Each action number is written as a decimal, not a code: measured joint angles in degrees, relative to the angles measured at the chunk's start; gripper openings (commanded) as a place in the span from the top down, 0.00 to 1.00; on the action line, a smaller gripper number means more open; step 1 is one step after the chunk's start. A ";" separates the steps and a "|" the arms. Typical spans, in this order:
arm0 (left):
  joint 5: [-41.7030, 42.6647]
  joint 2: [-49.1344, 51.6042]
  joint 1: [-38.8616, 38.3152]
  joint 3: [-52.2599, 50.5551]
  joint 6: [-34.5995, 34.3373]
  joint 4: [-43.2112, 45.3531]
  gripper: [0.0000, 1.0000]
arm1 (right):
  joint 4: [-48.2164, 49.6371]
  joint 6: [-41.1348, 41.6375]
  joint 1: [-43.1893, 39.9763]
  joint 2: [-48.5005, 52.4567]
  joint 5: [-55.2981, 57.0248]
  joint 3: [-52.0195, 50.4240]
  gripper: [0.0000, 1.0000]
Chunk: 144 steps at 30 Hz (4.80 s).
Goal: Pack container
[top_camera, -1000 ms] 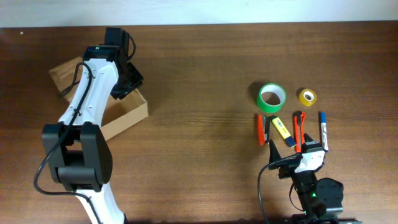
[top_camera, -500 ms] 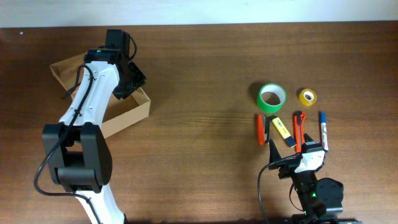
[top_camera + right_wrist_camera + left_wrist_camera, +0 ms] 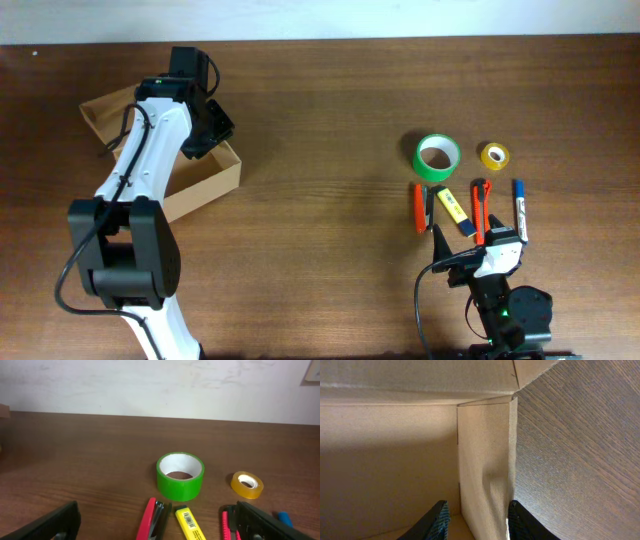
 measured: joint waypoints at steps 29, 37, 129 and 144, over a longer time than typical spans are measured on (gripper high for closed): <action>-4.92 -0.09 0.26 1.20 4.74 -1.05 0.58 | 0.02 0.02 0.00 0.00 0.00 0.00 0.01; -5.09 -0.09 0.26 1.20 4.68 -0.81 0.57 | 0.00 0.02 0.00 0.00 0.00 0.00 0.01; -9.33 24.83 -38.58 49.29 5.55 -28.15 0.98 | 0.00 0.02 0.00 0.00 0.00 0.00 0.01; -6.05 25.88 -40.09 49.29 6.12 -21.16 0.98 | 0.00 0.00 0.00 0.00 0.00 0.00 0.01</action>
